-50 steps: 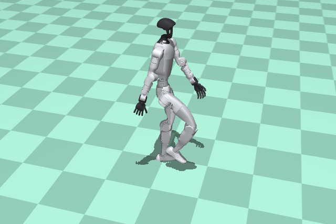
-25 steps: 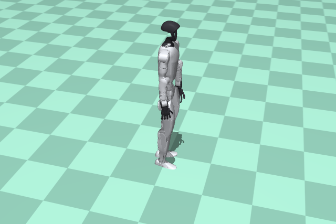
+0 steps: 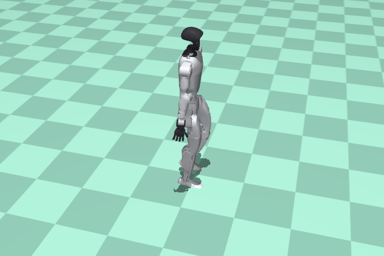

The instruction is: Upper body actions

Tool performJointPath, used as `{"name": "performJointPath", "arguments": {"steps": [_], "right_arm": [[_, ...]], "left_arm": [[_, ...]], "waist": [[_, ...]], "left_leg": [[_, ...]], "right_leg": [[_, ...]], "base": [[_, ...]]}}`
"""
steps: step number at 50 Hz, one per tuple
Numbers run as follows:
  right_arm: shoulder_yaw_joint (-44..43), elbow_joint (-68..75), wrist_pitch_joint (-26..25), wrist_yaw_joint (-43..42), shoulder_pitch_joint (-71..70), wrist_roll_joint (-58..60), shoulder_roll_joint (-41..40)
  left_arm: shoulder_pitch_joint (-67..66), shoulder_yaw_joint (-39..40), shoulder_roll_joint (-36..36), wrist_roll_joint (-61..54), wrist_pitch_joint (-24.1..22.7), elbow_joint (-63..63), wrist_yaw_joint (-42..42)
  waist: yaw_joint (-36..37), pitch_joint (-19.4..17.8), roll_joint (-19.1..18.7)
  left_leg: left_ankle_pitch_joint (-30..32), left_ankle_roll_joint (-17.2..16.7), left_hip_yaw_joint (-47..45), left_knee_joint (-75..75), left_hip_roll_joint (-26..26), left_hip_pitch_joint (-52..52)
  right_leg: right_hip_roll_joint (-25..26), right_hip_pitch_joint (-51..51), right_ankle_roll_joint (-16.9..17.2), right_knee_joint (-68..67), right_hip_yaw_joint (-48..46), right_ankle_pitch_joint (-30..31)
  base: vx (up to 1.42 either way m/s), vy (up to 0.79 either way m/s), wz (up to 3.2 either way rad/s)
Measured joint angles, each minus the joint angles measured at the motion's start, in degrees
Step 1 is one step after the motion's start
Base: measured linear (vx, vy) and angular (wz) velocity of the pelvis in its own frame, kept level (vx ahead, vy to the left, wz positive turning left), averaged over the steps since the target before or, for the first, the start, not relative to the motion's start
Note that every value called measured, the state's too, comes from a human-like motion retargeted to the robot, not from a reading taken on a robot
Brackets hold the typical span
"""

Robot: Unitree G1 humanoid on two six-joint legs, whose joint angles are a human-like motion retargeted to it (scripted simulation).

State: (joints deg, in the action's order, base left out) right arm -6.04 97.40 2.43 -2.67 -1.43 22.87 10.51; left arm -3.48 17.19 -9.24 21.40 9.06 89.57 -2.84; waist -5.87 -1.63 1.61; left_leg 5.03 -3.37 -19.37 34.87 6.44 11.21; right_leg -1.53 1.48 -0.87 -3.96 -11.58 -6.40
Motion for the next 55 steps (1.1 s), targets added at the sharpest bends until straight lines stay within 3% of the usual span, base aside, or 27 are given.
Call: {"name": "performJointPath", "arguments": {"steps": [2, 3, 10, 15, 19, 24, 32, 37, 43, 45, 49, 52, 55], "right_arm": [[-0.21, 0.0, 1.69, 1.66, -4.88, -0.28, -1.96], [-0.24, 0.0, 2.4, 3.14, -7.53, -0.67, -2.99], [-4.42, -7.01, 4.28, 12.06, -25.98, -1.37, -9.54], [-3.56, -13.74, 7.54, 15.86, -35.76, -0.7, -11.56], [-3.69, -15.1, 9.78, 14.73, -40.18, -0.26, -11.66], [-2.45, -12.67, 11.11, 11.87, -41.33, 1.72, -10.1], [-2.98, -5.59, 10.73, 7.72, -34.64, 6.77, -8.77], [-2.35, -2.03, 9.58, 5.88, -28.13, 7.71, -8.43], [-1.54, -0.09, 8.46, 4.56, -21.18, 7.34, -8.39], [-1.62, -0.01, 8.18, 4.83, -19.67, 7.82, -8.12], [-1.58, 0.0, 7.6, 5.72, -17.56, 8.83, -7.05], [-1.3, 0.0, 7.39, 5.5, -17.01, 9.3, -6.15], [-1.42, -0.06, 7.94, 5.59, -16.47, 9.0, -5.34]], "left_arm": [[-2.79, 0.04, -0.73, 0.64, -0.03, 1.75, -0.43], [-4.31, 0.16, -1.12, 0.99, 0.16, 2.7, -1.22], [-13.51, 2.98, -1.06, 5.65, 4.88, 7.83, -8.68], [-19.83, 2.96, 0.09, 10.76, 5.3, 7.83, -8.41], [-21.56, 4.16, 0.62, 11.21, 5.47, 7.83, -9.39], [-19.58, 7.19, 1.03, 6.09, 5.2, 7.83, -10.01], [-14.67, 8.93, -0.39, 2.64, 3.34, 4.86, -9.1], [-11.6, 10.07, -1.07, -2.04, 2.22, 1.17, -7.61], [-8.74, 9.04, -1.79, -3.66, 0.79, -1.19, -6.96], [-7.86, 8.9, -1.89, -3.7, 0.69, -1.42, -6.9], [-6.5, 9.36, -1.11, -5.42, 0.59, -0.92, -7.19], [-5.08, 10.01, -0.25, -7.14, 0.54, -0.32, -7.72], [-3.79, 9.94, -0.13, -7.89, 0.11, -0.21, -8.47]], "waist": [[1.2, -1.27, 0.94], [2.88, -1.98, 1.57], [14.3, -7.95, 2.01], [20.18, -12.94, 3.96], [23.47, -15.71, 5.5], [23.86, -15.41, 5.58], [18.75, -8.23, 5.16], [14.24, -4.17, 4.66], [10.44, -0.95, 1.88], [9.48, -0.34, 0.12], [5.17, 0.73, -2.26], [2.7, 1.3, -3.24], [1.7, 0.9, -2.92]], "left_leg": [[6.6, 2.56, 3.08, 12.74, 1.27, 7.86], [7.06, 3.78, 3.04, 19.05, 2.46, 11.76], [-5.46, 9.88, -4.19, 52.72, 17.8, 35.19], [-6.37, 7.39, -8.82, 55.95, 13.98, 45.29], [-7.2, 6.04, -11.14, 52.79, 12.18, 46.97], [-7.96, 6.97, -9.84, 49.46, 13.94, 43.51], [-6.07, 5.74, -4.74, 38.98, 13.17, 28.64], [-2.68, 3.62, -3.78, 24.09, 7.85, 14.25], [4.15, -2.69, 0.81, -6.28, -3.0, -4.64], [-0.7, -3.22, 1.75, -16.21, -4.48, -9.67], [-9.02, 0.37, 0.65, -27.38, -4.8, -13.21], [-8.43, 3.15, 3.14, -31.83, -6.38, -12.26], [-7.35, 3.14, 1.91, -34.38, -6.79, -12.7]], "right_leg": [[-0.68, 0.6, -0.29, 0.16, -0.37, 0.14], [-0.92, 1.02, -0.55, 0.19, 0.16, 0.31], [1.36, 3.04, -4.26, -1.71, 3.21, 0.0], [-0.19, 4.97, -5.34, -4.3, 8.5, -0.82], [-2.0, 6.2, -5.57, -5.77, 10.2, -1.29], [-1.91, 5.92, -5.74, -6.26, 9.09, -1.62], [-0.79, 3.63, -4.81, -4.18, 4.57, -1.56], [-0.73, 2.65, -3.62, -3.27, 1.6, -2.02], [2.03, 1.7, -2.7, -2.03, 0.32, -1.98], [3.96, 1.34, -2.47, -1.64, -0.33, -1.83], [5.7, 1.07, -1.55, -0.21, -3.1, -1.45], [5.82, -0.08, -0.76, 0.63, -4.44, -0.74], [4.93, -0.86, 0.04, 1.09, -5.81, 0.21]], "base": [[-0.15, -0.23, 0.3], [-0.09, -0.23, -0.21], [-0.09, -0.15, -0.5], [-0.01, -0.03, -0.7], [0.0, -0.02, -0.41], [0.0, -0.01, 0.13], [0.05, 0.02, 0.57], [0.05, 0.07, 0.62], [0.06, 0.13, 0.33], [0.03, 0.15, 0.22], [0.03, 0.2, 0.55], [-0.04, 0.24, 0.29], [-0.06, 0.12, 0.1]]}}
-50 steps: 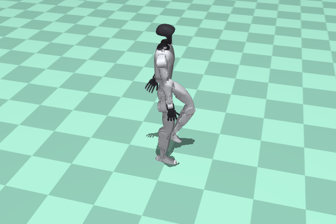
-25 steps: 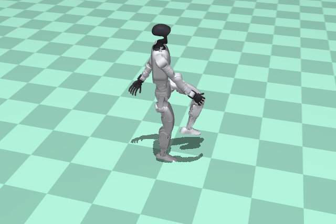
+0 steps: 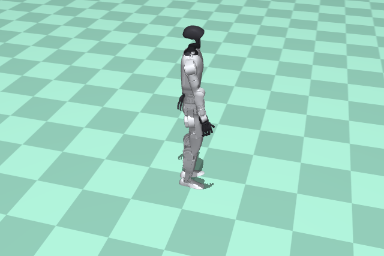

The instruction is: Upper body actions

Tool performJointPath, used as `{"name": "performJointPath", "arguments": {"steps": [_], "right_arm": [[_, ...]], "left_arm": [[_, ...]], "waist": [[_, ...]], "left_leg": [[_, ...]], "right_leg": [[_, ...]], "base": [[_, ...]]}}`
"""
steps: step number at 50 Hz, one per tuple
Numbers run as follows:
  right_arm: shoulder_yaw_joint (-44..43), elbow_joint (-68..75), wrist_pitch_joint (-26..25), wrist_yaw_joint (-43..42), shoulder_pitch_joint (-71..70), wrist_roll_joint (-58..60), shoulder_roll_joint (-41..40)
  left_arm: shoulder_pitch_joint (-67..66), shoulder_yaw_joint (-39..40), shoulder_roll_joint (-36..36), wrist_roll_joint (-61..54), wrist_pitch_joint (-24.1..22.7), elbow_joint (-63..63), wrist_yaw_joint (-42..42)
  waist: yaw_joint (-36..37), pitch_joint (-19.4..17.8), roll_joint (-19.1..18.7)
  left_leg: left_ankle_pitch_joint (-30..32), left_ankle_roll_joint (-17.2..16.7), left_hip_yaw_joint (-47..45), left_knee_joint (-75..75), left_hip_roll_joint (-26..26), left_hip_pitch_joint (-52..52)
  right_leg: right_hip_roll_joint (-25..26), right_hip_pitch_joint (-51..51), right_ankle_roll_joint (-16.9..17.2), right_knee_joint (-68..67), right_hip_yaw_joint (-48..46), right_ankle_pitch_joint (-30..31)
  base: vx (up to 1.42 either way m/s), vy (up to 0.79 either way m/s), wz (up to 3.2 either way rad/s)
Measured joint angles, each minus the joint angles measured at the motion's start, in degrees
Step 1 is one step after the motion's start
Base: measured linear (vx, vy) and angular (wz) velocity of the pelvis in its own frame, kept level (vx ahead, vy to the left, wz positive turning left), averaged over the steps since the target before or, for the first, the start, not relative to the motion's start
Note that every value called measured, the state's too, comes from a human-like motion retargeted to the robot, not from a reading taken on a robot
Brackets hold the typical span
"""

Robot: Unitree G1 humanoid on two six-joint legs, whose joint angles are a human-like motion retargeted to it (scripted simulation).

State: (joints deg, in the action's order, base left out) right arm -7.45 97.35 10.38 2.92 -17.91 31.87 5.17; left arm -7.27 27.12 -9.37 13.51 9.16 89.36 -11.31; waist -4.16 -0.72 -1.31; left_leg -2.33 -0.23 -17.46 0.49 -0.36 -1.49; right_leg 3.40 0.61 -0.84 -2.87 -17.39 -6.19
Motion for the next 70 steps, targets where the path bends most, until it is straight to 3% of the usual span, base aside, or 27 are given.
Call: {"name": "performJointPath", "arguments": {"steps": [16, 20, 23, 28, 35, 40, 45, 55, 60, 63, 65, 67, 70], "right_arm": [[-4.32, -4.1, 1.28, 0.74, 15.44, 1.15, 2.6], [-5.54, -3.38, 0.22, -0.57, 20.33, 3.65, 3.53], [-5.47, -2.74, -0.33, -1.7, 22.85, 4.68, 4.89], [-5.97, -0.66, -3.14, -2.18, 26.4, 6.15, 7.97], [-7.85, 0.06, -7.82, -0.82, 34.92, 7.87, 9.9], [-8.65, 0.06, -9.4, 0.02, 36.9, 8.12, 9.94], [-8.17, 0.06, -7.14, 0.2, 34.15, 8.25, 9.0], [-7.98, -3.83, -3.21, 1.25, 28.57, 6.88, 6.34], [-7.8, -6.38, -1.41, 0.83, 26.96, 4.27, 5.88], [-7.4, -6.72, -1.11, 1.17, 26.16, 3.84, 5.97], [-7.13, -6.08, -1.41, 1.66, 24.95, 3.97, 6.11], [-6.9, -5.9, -1.53, 1.36, 25.31, 4.28, 6.05], [-6.59, -4.77, -2.06, 1.21, 25.48, 4.7, 6.07]], "left_arm": [[8.96, -8.21, -1.33, -4.04, -5.6, 4.87, 3.76], [14.8, -10.12, 0.85, -6.51, -6.88, 3.51, 4.94], [20.71, -10.99, 2.7, -10.62, -9.33, 0.95, 4.18], [31.46, -10.79, 3.64, -11.39, -10.48, -6.25, 5.18], [44.01, -13.5, 4.81, -12.99, -12.83, -14.61, 9.82], [47.64, -14.02, 4.42, -12.6, -13.64, -15.84, 11.4], [46.97, -14.75, 3.06, -12.0, -14.47, -14.57, 12.0], [36.81, -14.5, 4.29, -11.65, -13.7, -8.57, 10.6], [30.38, -14.31, 4.64, -10.5, -12.98, -5.73, 9.3], [27.35, -13.71, 4.71, -10.11, -12.54, -4.01, 8.33], [26.29, -12.77, 4.13, -9.81, -12.08, -2.64, 6.91], [25.02, -12.26, 4.34, -9.73, -11.69, -1.99, 6.7], [23.52, -11.71, 4.02, -8.59, -11.02, -1.85, 5.97]], "waist": [[1.46, -0.71, 1.73], [1.97, -1.66, 0.2], [-0.41, -4.91, -2.49], [-7.9, -10.26, -4.31], [-16.3, -14.52, -5.09], [-18.77, -15.16, -5.32], [-19.34, -14.26, -5.9], [-15.87, -9.16, -7.1], [-12.49, -5.89, -5.0], [-9.48, -4.01, -2.59], [-7.4, -3.72, -0.72], [-5.85, -2.77, 0.22], [-4.11, -2.67, 1.69]], "left_leg": [[-2.34, 4.33, 1.02, 1.03, -3.12, -0.23], [-2.95, 5.12, -0.58, 1.12, -1.4, -0.98], [-3.1, 5.56, -1.0, 1.81, 1.6, -1.95], [-4.14, 6.53, 0.38, 5.52, 4.13, -1.7], [-5.92, 6.67, 4.94, 11.68, 7.97, -0.63], [-6.57, 6.52, 4.91, 13.1, 9.99, -0.76], [-6.36, 6.2, 4.76, 12.86, 11.07, 0.04], [-5.71, 5.54, 4.11, 10.9, 11.26, 1.69], [-5.43, 5.13, 2.2, 8.67, 7.63, 1.41], [-5.81, 4.89, 0.02, 7.84, 4.47, 1.14], [-6.42, 4.59, -1.77, 7.78, 2.66, 0.6], [-6.63, 4.36, -2.23, 7.76, 1.23, 1.1], [-7.24, 3.85, -3.25, 8.04, -0.33, 0.65]], "right_leg": [[-3.83, -3.56, 3.49, -8.4, -0.02, 0.53], [-5.42, -11.17, 4.12, -24.81, -2.07, 11.17], [-3.45, -20.85, 2.48, -41.78, 0.84, 18.41], [-13.68, -36.92, -6.16, -71.76, -7.78, 9.72], [-14.3, -58.4, -9.28, -85.56, -8.41, 6.43], [-13.75, -62.75, -11.27, -81.07, -10.69, 4.91], [-11.96, -58.07, -8.96, -73.19, -10.84, 6.04], [-4.79, -33.01, -0.99, -49.58, -6.64, 13.35], [-1.41, -18.4, 2.52, -30.5, -1.49, 17.76], [-2.08, -10.66, 3.95, -19.31, 0.07, 18.92], [-2.57, -6.49, 4.5, -13.49, 1.77, 18.5], [-3.35, -2.93, 6.09, -7.85, -0.26, 12.53], [-4.2, 0.24, 5.81, -1.75, -2.64, 7.58]], "base": [[0.05, 0.16, -0.14], [-0.02, 0.16, -0.43], [-0.14, 0.17, -0.24], [-0.1, 0.18, 0.28], [0.03, 0.04, 0.69], [0.02, -0.01, 0.18], [0.0, 0.0, 0.0], [0.03, -0.04, -0.14], [0.03, -0.06, -0.37], [0.05, -0.13, -0.57], [0.03, -0.11, -0.58], [0.02, -0.15, -0.45], [0.03, -0.2, -0.38]]}}
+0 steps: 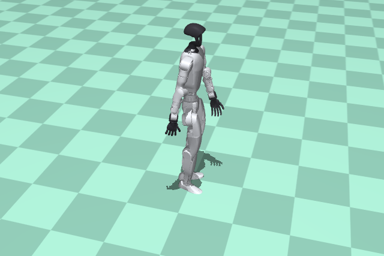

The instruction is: Upper body actions

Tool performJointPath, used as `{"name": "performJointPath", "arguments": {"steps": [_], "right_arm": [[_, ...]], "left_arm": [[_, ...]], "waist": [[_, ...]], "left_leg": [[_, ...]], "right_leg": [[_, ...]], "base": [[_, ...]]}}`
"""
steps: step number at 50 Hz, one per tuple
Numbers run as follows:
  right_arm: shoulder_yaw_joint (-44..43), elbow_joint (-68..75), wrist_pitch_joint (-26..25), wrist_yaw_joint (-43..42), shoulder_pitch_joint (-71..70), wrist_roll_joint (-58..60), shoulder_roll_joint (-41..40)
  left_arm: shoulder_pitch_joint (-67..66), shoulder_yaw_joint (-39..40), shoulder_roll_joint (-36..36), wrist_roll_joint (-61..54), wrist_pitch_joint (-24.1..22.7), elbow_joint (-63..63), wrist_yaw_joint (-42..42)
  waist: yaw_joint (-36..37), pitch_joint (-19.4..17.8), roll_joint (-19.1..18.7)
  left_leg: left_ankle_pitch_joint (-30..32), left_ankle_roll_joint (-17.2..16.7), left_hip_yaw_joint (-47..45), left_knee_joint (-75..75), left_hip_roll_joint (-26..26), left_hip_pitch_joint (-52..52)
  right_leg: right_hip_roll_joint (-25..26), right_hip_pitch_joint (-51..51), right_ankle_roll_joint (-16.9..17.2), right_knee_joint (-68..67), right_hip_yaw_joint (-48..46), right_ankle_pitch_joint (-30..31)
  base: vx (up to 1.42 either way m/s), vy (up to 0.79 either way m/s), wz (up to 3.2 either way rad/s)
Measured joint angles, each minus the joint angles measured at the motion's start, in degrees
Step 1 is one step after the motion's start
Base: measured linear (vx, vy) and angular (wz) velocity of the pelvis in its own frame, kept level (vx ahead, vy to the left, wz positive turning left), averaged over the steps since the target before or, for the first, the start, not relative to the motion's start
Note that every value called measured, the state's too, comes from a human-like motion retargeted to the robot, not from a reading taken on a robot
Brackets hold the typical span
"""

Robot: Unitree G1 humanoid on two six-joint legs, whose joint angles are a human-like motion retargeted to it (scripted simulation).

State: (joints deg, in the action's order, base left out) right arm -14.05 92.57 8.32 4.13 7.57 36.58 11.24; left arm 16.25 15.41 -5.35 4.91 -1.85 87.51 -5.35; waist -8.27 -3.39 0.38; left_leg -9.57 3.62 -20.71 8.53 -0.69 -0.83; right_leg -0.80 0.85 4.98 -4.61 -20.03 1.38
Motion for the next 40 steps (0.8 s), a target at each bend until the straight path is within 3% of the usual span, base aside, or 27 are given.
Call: {"name": "performJointPath", "arguments": {"steps": [6, 14, 18, 20, 24, 28, 31, 35, 40], "right_arm": [[0.96, 3.06, -1.89, 0.45, 0.23, -0.21, 0.0], [4.35, 4.83, -4.25, -2.88, -4.34, -2.39, 0.28], [5.42, 4.83, -5.26, -2.08, -7.22, -7.73, -0.49], [5.87, 4.83, -5.58, -0.88, -9.85, -10.39, -1.21], [4.26, 4.83, -5.99, 0.98, -20.06, -12.26, -2.7], [1.65, 3.44, -3.65, 3.39, -33.09, -13.15, -5.44], [0.12, -1.54, -2.38, 7.41, -41.12, -15.63, -7.81], [-0.24, -8.15, -0.62, 11.63, -49.55, -19.79, -9.97], [4.11, -10.72, 1.89, 13.01, -56.85, -16.8, -7.92]], "left_arm": [[-5.88, -1.27, -1.96, 5.83, 2.07, -1.49, -0.93], [-15.71, 1.73, -1.95, 7.1, 5.29, 2.16, -1.18], [-20.48, 2.55, -2.37, 7.5, 6.99, 4.68, -1.69], [-23.28, 2.25, -3.12, 7.51, 7.07, 5.86, -2.05], [-28.87, 3.85, -3.29, 10.63, 7.95, 8.2, -3.85], [-35.1, 8.31, -1.35, 12.07, 8.64, 9.51, -6.81], [-39.05, 10.72, 0.72, 11.0, 10.3, 9.9, -8.88], [-41.72, 11.92, 1.93, 11.29, 13.18, 9.9, -11.54], [-40.33, 12.01, 0.98, 12.98, 13.35, 9.9, -11.8]], "waist": [[5.49, 3.24, 1.03], [1.09, 2.57, -2.16], [2.97, 2.81, 0.16], [5.15, 2.22, 1.64], [10.31, 0.0, 2.65], [15.71, -3.73, 3.3], [21.08, -8.17, 5.08], [26.53, -13.63, 7.04], [29.61, -15.51, 8.49]], "left_leg": [[-0.27, -2.31, -3.93, -1.16, 0.03, 0.35], [0.53, -4.51, -1.55, 7.2, 4.02, 3.53], [10.76, -5.92, 0.86, 29.29, 8.07, 14.65], [17.34, -3.57, 2.97, 40.51, 9.0, 20.79], [11.33, -0.01, 5.42, 68.65, 14.79, 38.2], [6.92, 4.58, 4.06, 87.69, 20.16, 53.58], [5.08, 6.36, -1.61, 90.99, 21.75, 58.98], [3.94, 5.57, -7.99, 87.33, 19.89, 61.81], [3.39, 5.04, -10.72, 82.95, 19.36, 61.54]], "right_leg": [[1.32, -2.01, -4.17, 3.02, 4.8, -2.8], [2.63, -0.54, -5.59, 2.61, 4.9, -6.5], [-0.22, -0.34, -5.75, 2.84, 4.99, -7.09], [-1.29, 0.27, -6.28, 3.12, 4.6, -6.86], [-1.23, 0.69, -8.09, 2.4, 6.33, -6.78], [0.3, 1.44, -10.65, 0.96, 9.9, -6.72], [-0.8, 3.02, -11.88, -0.95, 13.81, -7.04], [-2.94, 4.96, -12.51, -3.3, 17.84, -7.51], [-4.58, 5.26, -12.61, -4.67, 18.77, -8.0]], "base": [[0.03, -0.25, -0.61], [-0.03, -0.18, 0.58], [-0.06, -0.19, 0.57], [-0.08, -0.21, 0.07], [-0.08, -0.13, -0.33], [-0.06, -0.11, -0.88], [-0.04, -0.06, -1.35], [-0.01, -0.03, -0.99], [0.01, -0.03, -0.22]]}}
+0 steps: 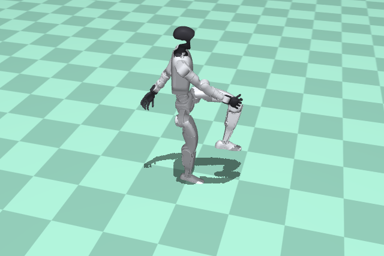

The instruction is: Upper body actions

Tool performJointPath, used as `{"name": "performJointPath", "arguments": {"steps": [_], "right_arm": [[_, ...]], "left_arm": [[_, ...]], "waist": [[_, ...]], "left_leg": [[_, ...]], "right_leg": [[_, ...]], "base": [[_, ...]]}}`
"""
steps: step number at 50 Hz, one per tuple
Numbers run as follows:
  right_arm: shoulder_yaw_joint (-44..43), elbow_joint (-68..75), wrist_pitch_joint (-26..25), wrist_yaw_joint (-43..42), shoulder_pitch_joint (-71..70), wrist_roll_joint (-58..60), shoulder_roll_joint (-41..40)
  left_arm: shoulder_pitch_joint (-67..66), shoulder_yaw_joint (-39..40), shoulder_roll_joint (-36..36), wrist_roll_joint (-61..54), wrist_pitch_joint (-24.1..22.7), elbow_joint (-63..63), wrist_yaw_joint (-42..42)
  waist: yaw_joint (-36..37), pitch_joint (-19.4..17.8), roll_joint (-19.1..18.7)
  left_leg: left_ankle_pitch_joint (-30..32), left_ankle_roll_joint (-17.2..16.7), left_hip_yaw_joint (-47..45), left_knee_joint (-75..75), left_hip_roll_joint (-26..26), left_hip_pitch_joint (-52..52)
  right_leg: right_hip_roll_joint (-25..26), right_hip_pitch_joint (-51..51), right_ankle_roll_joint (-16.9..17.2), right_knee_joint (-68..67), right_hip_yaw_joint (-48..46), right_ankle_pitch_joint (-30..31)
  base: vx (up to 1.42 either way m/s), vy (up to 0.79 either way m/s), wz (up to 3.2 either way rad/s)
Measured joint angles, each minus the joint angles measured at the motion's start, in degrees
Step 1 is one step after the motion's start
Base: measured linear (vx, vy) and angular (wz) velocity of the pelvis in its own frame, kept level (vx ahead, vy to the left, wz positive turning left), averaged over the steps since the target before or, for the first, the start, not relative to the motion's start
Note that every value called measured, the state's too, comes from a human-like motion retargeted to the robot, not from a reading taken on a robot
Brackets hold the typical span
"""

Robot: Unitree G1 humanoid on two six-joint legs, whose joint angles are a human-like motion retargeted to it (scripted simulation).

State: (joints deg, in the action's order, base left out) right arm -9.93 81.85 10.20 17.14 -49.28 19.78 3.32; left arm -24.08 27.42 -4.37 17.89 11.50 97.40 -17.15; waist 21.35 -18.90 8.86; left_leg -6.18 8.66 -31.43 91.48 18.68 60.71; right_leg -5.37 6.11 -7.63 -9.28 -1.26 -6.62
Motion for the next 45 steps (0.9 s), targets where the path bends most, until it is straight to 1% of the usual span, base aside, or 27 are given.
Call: {"name": "performJointPath", "arguments": {"steps": [2, 5, 7, 10, 12, 14, 18, 19, 20, 22, 23, 25, 28, 30, 32, 35, 38, 40, 41, 43, 45], "right_arm": [[1.32, -0.18, 0.59, -0.51, -0.64, 2.49, 0.66], [1.25, 0.09, 1.47, -1.93, 0.64, 5.41, 0.4], [0.63, 0.82, 1.88, -2.93, 2.55, 5.99, -0.35], [-0.4, 2.98, 2.17, -4.18, 6.38, 5.83, -1.76], [-0.77, 4.48, 1.69, -4.23, 8.86, 5.77, -2.37], [-0.87, 5.6, 1.16, -4.14, 11.39, 6.52, -2.78], [-0.26, 7.22, 0.55, -4.04, 16.45, 8.3, -3.25], [-0.16, 7.48, 0.44, -4.1, 17.5, 8.36, -3.23], [-0.1, 7.71, 0.32, -4.18, 18.49, 8.34, -3.22], [-0.25, 8.1, 0.14, -4.37, 20.05, 8.06, -2.9], [-0.43, 8.31, 0.05, -4.41, 20.6, 7.94, -2.61], [-0.95, 8.43, -0.2, -4.65, 21.38, 7.81, -2.15], [-1.94, 7.45, -0.47, -4.7, 21.87, 7.29, -2.1], [-2.64, 6.26, -0.17, -4.75, 22.17, 5.94, -2.11], [-3.01, 4.67, 0.25, -4.48, 23.08, 4.35, -1.99], [-3.4, 1.02, 0.42, -3.19, 25.94, 3.23, -2.13], [-3.83, -1.69, 0.73, -2.4, 29.5, 2.08, -2.11], [-4.32, -2.35, 1.15, -2.1, 32.33, 1.25, -1.52], [-4.81, -2.44, 1.1, -2.28, 33.88, 1.21, -1.3], [-6.01, -2.19, 0.86, -3.08, 36.87, 1.48, -0.82], [-7.36, -0.93, 0.88, -4.36, 39.65, 1.87, 0.03]], "left_arm": [[1.92, 0.25, -0.67, -0.49, -0.85, 0.0, 1.05], [4.53, 0.56, -1.66, -2.38, -2.4, -0.06, 2.76], [5.47, 1.07, -2.01, -3.35, -2.6, -1.01, 3.15], [6.64, 2.02, -2.47, -5.27, -2.85, -3.19, 2.67], [7.21, 2.29, -2.6, -6.59, -3.1, -4.85, 2.68], [7.88, 2.28, -2.77, -7.26, -3.93, -6.02, 3.23], [8.89, 1.32, -3.22, -7.11, -4.58, -7.59, 4.73], [9.27, 1.14, -3.36, -6.89, -4.66, -7.86, 4.95], [9.67, 1.02, -3.49, -6.62, -4.68, -8.17, 5.13], [10.52, 0.76, -3.67, -6.09, -4.82, -8.78, 5.33], [10.93, 0.46, -3.77, -6.08, -4.99, -9.06, 5.48], [11.93, -0.03, -3.72, -6.4, -5.13, -9.65, 5.84], [14.2, -0.33, -3.39, -7.38, -5.41, -10.02, 6.5], [15.57, -0.76, -3.2, -8.0, -5.54, -10.22, 7.12], [16.0, -1.42, -2.71, -8.3, -5.99, -10.36, 7.72], [16.73, -3.02, -2.03, -9.21, -6.67, -8.96, 8.45], [18.06, -4.41, -2.03, -8.85, -5.72, -6.25, 8.57], [18.96, -6.68, -2.3, -9.71, -5.01, -4.42, 8.98], [19.88, -8.84, -2.55, -10.91, -4.75, -3.53, 9.64], [21.88, -13.17, -2.98, -12.22, -4.53, -2.61, 11.23], [24.49, -17.24, -2.95, -11.69, -4.77, -2.88, 13.01]], "waist": [[-0.32, 0.8, -0.16], [-2.09, 3.76, -0.68], [-3.55, 6.37, -1.01], [-6.89, 10.93, -1.91], [-9.43, 13.38, -2.93], [-12.21, 15.78, -3.78], [-17.34, 20.69, -5.72], [-18.58, 21.83, -6.53], [-19.74, 22.91, -7.42], [-21.38, 24.13, -9.18], [-22.03, 24.42, -10.05], [-22.54, 24.38, -11.25], [-23.23, 23.37, -11.25], [-23.17, 22.22, -10.82], [-22.84, 21.34, -10.24], [-22.75, 20.85, -9.9], [-23.33, 19.95, -9.84], [-24.16, 19.45, -9.95], [-24.45, 19.22, -10.38], [-25.4, 18.65, -11.48], [-26.25, 17.78, -12.64]], "left_leg": [[0.27, 0.43, 1.18, -0.28, 0.61, -1.84], [1.41, 0.56, 4.41, -0.67, 1.47, -5.71], [2.53, 0.19, 6.54, -2.27, 1.66, -9.27], [4.73, -1.26, 9.73, -8.75, 0.49, -17.66], [5.53, -1.28, 10.44, -15.81, -0.78, -24.72], [6.8, -1.93, 10.89, -24.85, -3.55, -31.69], [10.33, -5.52, 13.32, -48.29, -11.73, -44.68], [10.24, -7.05, 13.7, -54.74, -13.22, -47.56], [9.71, -8.86, 13.71, -61.26, -14.34, -50.44], [3.15, -9.93, 12.57, -71.45, -15.69, -55.61], [1.26, -9.93, 9.29, -76.01, -15.07, -57.8], [-0.48, -9.15, 10.74, -82.04, -16.93, -59.68], [1.1, -8.91, 12.76, -85.74, -18.43, -59.8], [1.56, -8.16, 11.32, -87.28, -19.13, -60.41], [1.3, -7.47, 12.07, -87.48, -20.0, -60.75], [0.61, -6.46, 12.31, -87.13, -20.73, -60.66], [-0.36, -5.63, 12.57, -86.6, -20.83, -61.18], [-0.89, -5.03, 13.21, -86.07, -20.58, -61.56], [-1.01, -4.79, 13.51, -85.84, -19.99, -61.59], [-1.28, -4.36, 14.33, -85.25, -18.48, -61.38], [-1.72, -4.04, 14.71, -84.27, -16.69, -60.99]], "right_leg": [[0.53, -0.16, -0.03, 0.27, -0.75, -0.19], [1.7, -0.71, 0.05, 1.35, -2.75, -0.35], [2.33, -1.22, 0.37, 2.08, -3.87, -0.5], [3.22, -1.91, 1.33, 2.99, -6.05, -1.04], [3.64, -1.71, 2.18, 3.53, -7.66, -1.51], [3.71, -1.73, 3.06, 4.02, -9.1, -2.03], [4.36, -2.17, 4.62, 5.09, -10.45, -2.93], [4.92, -2.52, 4.89, 5.31, -10.91, -3.11], [5.57, -2.95, 5.14, 5.47, -11.38, -3.28], [6.92, -3.47, 5.63, 5.48, -12.39, -3.58], [7.67, -3.57, 5.9, 5.43, -12.95, -3.67], [8.5, -3.62, 6.55, 5.31, -13.57, -3.58], [7.64, -4.3, 7.58, 4.57, -14.62, -3.56], [6.86, -4.71, 8.19, 3.84, -15.07, -3.47], [6.02, -4.69, 8.81, 3.21, -15.23, -3.35], [5.0, -5.07, 9.75, 1.81, -15.65, -3.4], [4.36, -5.95, 10.09, -1.71, -16.23, -3.23], [3.87, -7.05, 10.27, -5.67, -17.03, -1.24], [3.54, -8.4, 10.46, -8.95, -17.47, 0.74], [2.77, -11.9, 10.64, -16.62, -18.58, 5.5], [2.09, -16.27, 9.38, -25.37, -19.01, 11.67]], "base": [[0.02, -0.05, 0.37], [0.05, -0.01, 0.63], [0.1, 0.04, 0.68], [0.15, 0.07, 0.72], [0.16, 0.1, 0.72], [0.16, 0.13, 0.73], [0.17, 0.16, 0.62], [0.15, 0.18, 0.67], [0.16, 0.2, 0.58], [0.18, 0.21, 0.48], [0.15, 0.2, 0.34], [0.09, 0.19, 0.16], [-0.01, 0.22, 0.07], [-0.04, 0.17, -0.04], [0.08, 0.17, -0.11], [0.11, 0.21, -0.13], [0.09, 0.24, 0.01], [0.11, 0.18, 0.19], [0.08, 0.16, 0.19], [0.02, 0.15, 0.19], [-0.03, 0.13, 0.09]]}}
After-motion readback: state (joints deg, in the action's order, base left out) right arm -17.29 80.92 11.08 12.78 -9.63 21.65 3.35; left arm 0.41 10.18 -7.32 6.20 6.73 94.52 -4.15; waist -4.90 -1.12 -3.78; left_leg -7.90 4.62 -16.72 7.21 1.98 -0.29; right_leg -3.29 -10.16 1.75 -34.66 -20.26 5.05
